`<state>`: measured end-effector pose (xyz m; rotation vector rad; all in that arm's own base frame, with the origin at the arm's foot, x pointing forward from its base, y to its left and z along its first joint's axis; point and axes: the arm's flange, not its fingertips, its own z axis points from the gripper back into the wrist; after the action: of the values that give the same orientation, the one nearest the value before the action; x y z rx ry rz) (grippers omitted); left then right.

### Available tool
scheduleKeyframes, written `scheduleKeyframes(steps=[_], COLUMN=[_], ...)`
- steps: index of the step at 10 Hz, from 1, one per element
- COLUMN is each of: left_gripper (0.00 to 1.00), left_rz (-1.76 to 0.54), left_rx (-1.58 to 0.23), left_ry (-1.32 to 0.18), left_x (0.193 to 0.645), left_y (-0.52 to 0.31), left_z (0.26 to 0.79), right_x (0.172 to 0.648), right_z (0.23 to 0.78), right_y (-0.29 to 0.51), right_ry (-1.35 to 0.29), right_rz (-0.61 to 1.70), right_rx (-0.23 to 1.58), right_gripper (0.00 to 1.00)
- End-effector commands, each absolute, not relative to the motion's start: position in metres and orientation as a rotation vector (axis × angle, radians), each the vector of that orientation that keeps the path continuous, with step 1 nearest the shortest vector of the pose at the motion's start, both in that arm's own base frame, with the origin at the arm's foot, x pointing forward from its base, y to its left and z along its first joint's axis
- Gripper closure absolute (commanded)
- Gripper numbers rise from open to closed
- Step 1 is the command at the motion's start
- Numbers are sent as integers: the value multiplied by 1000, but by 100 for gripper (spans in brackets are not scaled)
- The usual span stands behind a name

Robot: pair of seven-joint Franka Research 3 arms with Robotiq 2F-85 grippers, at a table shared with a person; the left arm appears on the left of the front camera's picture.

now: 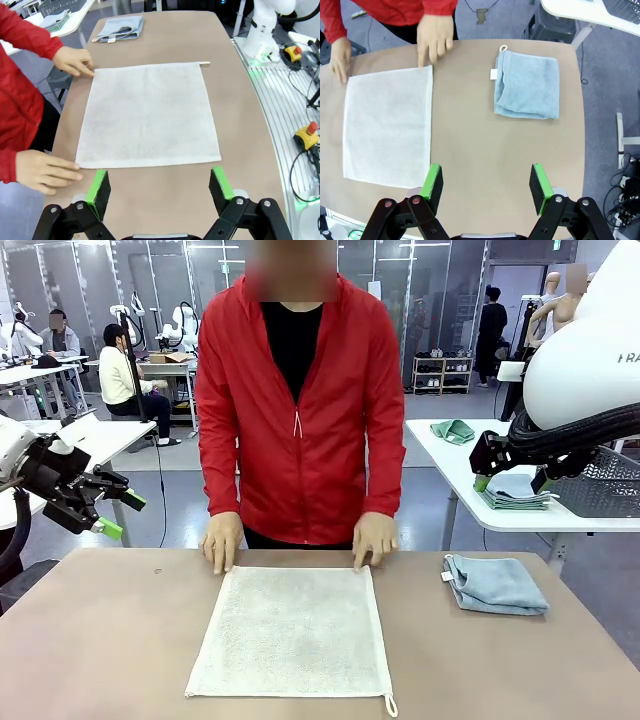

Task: Fold the towels and place them in the basket.
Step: When a person lays out a Towel with hook on the table, fold it in half twice.

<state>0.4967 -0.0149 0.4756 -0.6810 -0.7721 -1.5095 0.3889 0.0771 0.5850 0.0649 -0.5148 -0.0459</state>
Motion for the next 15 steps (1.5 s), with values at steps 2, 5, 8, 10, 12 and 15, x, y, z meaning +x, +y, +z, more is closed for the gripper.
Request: scheduleKeyframes(steps=[2, 5, 8, 10, 12, 15], left_gripper=[0, 0, 0, 0, 0, 0], left_rz=[-1509, -1647, -1646, -1608, -1586, -1555], left_rx=[-681, -493, -270, -153, -106, -42], left_ry=[-772, -706, -465, -335, -239, -145], left_x=[497, 472, 450, 432, 415, 408], left_y=[-15, -65, -162, -210, -231, -241], left_z=[476, 519, 539, 533, 518, 488], right_x=[389, 399, 423, 429, 432, 427], right_z=[585, 597, 575, 546, 510, 481], right_y=[77, 129, 210, 242, 254, 252], right_ry=[-515, -418, -241, -76, 42, 10], right_rz=[-46, 355, 821, 1135, 1335, 1548], right_rx=[65, 38, -38, -62, -85, -46], right_gripper=[13, 0, 0, 0, 0, 0])
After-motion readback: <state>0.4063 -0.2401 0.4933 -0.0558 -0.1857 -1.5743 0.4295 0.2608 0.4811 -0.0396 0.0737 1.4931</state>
